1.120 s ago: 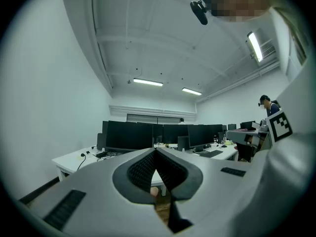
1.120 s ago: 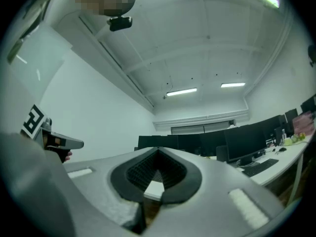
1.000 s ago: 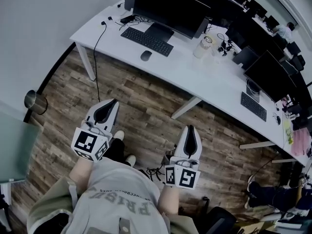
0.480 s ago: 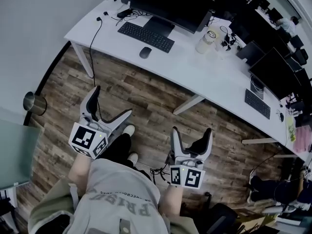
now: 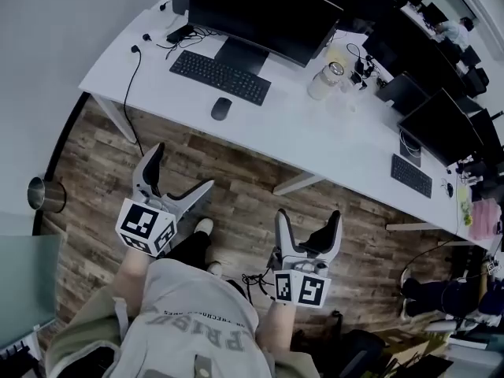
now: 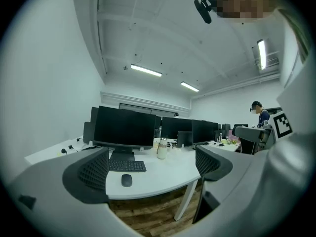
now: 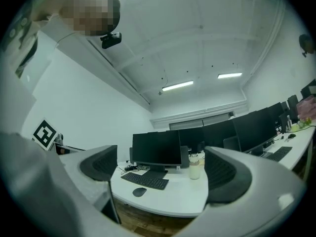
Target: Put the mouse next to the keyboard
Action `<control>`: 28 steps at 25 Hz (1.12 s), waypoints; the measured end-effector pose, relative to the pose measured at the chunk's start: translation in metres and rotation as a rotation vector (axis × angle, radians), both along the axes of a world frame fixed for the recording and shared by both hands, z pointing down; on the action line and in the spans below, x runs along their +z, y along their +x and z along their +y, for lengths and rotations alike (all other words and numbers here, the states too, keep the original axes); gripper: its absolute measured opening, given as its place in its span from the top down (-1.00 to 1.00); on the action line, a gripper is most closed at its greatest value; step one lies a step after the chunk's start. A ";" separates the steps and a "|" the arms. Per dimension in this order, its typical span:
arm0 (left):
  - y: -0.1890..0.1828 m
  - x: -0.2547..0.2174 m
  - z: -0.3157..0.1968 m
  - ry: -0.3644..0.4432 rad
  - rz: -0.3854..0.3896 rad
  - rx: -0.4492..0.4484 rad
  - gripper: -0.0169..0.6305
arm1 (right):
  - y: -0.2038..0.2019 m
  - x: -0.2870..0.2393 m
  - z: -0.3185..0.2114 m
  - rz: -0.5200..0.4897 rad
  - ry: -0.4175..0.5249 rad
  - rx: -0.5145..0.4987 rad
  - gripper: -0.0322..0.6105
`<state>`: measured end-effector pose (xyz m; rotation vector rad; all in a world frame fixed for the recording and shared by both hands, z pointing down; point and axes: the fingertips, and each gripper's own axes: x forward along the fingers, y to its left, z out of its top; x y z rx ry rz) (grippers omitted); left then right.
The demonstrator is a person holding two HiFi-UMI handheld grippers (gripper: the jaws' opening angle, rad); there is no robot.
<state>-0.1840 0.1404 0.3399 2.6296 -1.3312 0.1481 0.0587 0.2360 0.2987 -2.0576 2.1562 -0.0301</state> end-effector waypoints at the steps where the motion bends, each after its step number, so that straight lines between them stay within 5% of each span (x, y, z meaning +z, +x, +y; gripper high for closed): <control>1: 0.001 0.001 -0.013 -0.003 0.000 0.010 -0.66 | 0.000 -0.001 -0.011 -0.001 -0.001 0.012 -0.79; 15: 0.002 0.040 -0.119 -0.103 -0.005 0.096 -0.65 | -0.006 -0.001 -0.103 -0.016 -0.027 0.128 -0.79; 28: 0.024 0.078 -0.164 -0.142 -0.066 0.031 -0.65 | 0.022 0.023 -0.185 -0.034 -0.038 0.048 -0.79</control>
